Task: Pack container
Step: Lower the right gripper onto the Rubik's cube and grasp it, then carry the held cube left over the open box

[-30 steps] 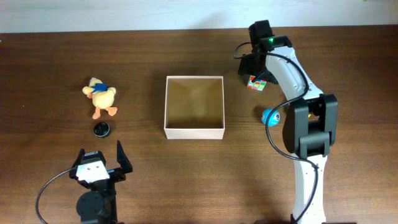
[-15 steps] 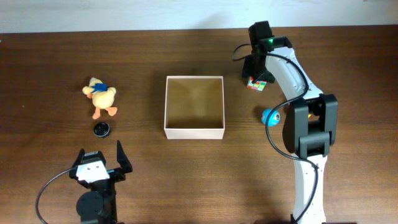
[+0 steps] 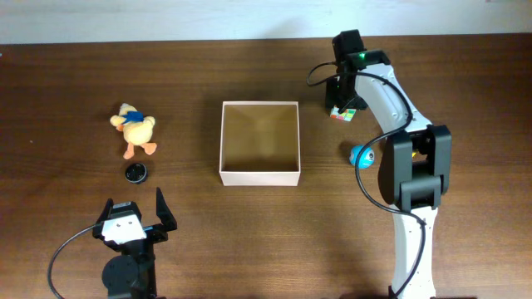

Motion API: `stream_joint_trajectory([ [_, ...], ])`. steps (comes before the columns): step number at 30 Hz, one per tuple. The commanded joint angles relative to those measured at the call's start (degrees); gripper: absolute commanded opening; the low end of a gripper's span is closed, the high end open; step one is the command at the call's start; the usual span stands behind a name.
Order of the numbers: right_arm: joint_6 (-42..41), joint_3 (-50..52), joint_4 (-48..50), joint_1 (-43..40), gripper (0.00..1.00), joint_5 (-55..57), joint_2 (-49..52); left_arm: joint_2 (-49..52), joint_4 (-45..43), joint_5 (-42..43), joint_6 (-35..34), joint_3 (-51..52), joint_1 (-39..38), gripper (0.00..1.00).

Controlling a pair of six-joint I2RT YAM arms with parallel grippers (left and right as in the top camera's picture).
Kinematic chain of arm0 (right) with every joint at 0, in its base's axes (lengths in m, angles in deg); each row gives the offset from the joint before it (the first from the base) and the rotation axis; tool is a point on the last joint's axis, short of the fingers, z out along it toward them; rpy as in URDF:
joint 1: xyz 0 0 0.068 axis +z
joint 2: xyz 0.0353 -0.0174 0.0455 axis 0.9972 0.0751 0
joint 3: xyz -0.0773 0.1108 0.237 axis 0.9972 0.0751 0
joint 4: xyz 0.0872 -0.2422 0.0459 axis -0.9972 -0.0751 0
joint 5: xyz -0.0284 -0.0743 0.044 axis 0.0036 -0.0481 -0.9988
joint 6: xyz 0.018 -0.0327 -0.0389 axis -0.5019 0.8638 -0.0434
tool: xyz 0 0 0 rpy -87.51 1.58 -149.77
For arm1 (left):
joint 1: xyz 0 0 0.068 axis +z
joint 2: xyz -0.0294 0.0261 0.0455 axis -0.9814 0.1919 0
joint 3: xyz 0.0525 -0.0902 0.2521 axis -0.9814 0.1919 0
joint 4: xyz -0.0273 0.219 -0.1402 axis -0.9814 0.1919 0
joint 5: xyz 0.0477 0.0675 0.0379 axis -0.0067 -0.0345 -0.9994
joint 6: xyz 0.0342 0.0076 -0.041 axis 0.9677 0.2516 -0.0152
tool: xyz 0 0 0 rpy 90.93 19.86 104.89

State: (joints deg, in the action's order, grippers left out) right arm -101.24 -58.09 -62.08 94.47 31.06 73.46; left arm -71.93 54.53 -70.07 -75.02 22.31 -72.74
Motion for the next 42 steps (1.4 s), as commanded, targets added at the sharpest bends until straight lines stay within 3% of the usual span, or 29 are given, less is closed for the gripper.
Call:
stream_joint_trajectory([
  [1, 0.50, 0.57, 0.11, -1.05, 0.44, -0.74, 0.11, -0.48, -0.17, 1.01, -0.74, 0.35, 0.31, 0.99],
  [5, 0.48, 0.57, -0.13, -1.36, 0.38, -0.76, 0.11, -0.48, -0.17, 1.01, -0.74, 0.35, 0.31, 0.99],
  [14, 0.52, -0.35, -0.11, -1.36, 0.35, -0.76, -0.24, -0.48, -0.17, 1.01, -0.74, 0.35, 0.31, 0.99],
  [28, 1.66, -10.49, -5.31, -1.25, 0.30, -0.76, -1.33, -0.48, -0.17, 1.01, -0.74, 0.35, 0.31, 0.99],
  [42, 6.36, -31.47, -16.24, 2.71, 0.30, -0.72, -1.33, -0.48, -0.17, 1.01, -0.74, 0.35, 0.31, 0.99],
])
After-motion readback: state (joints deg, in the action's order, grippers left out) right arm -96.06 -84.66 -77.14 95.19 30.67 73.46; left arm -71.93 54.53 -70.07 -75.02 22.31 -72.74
